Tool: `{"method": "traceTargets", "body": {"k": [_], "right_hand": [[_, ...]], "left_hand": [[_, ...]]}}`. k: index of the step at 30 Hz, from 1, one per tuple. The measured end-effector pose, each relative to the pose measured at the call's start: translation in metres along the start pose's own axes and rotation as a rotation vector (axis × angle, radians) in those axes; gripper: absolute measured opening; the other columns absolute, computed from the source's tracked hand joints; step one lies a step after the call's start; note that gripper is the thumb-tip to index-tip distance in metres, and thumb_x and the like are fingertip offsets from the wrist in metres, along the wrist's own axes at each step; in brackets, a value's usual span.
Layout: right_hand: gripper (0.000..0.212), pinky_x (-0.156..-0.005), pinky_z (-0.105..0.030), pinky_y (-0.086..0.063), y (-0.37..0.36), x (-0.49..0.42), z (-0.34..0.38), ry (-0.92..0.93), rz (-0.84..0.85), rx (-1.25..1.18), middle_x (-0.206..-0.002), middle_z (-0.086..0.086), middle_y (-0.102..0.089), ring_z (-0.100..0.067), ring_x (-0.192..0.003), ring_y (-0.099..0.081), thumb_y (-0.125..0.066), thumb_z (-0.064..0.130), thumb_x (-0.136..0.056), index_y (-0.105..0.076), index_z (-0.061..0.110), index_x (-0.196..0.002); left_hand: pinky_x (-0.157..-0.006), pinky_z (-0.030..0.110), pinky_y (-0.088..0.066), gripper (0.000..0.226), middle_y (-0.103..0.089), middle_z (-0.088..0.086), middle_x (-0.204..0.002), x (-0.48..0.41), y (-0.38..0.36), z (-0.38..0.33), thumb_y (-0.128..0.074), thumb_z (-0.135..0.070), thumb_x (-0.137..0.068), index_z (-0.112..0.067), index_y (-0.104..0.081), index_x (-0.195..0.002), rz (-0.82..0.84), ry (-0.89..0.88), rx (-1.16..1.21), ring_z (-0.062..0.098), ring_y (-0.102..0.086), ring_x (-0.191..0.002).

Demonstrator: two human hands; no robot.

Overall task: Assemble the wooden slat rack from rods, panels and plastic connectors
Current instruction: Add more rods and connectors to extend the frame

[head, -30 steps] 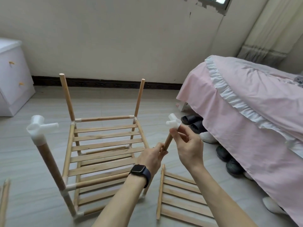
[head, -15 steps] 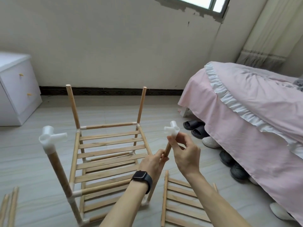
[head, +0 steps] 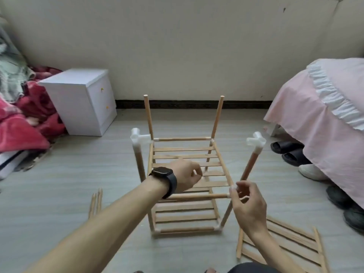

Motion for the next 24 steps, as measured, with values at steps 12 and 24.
{"method": "traceTargets", "body": {"k": [12, 24], "right_hand": [[0.085, -0.125, -0.046, -0.016, -0.253, 0.058, 0.036, 0.491, 0.907, 0.681, -0.17, 0.002, -0.011, -0.024, -0.155, -0.01, -0.039, 0.078, -0.089, -0.016, 0.037, -0.159], [0.084, -0.114, -0.048, -0.023, -0.274, 0.068, 0.026, 0.599, 0.765, 0.839, -0.168, 0.007, -0.021, -0.023, -0.153, -0.018, -0.048, 0.076, -0.084, -0.025, 0.037, -0.154]], "left_hand": [[-0.095, 0.037, -0.052, 0.034, -0.061, 0.002, -0.123, 0.271, -0.193, 0.306, -0.052, -0.034, -0.096, -0.023, -0.057, -0.128, 0.097, 1.014, 0.383, 0.022, -0.061, -0.107], [-0.092, 0.03, -0.05, 0.021, -0.05, 0.006, -0.126, 0.323, -0.319, 0.326, -0.051, -0.018, -0.092, -0.023, -0.059, -0.111, 0.172, 1.293, 0.426, 0.027, -0.061, -0.105]]}}
Point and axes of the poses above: each hand's wrist, its own x-axis away from the middle knuckle, its own y-axis out of the back of the hand, z = x × y, the point moved 9 cm from there along -x, towards the middle knuckle
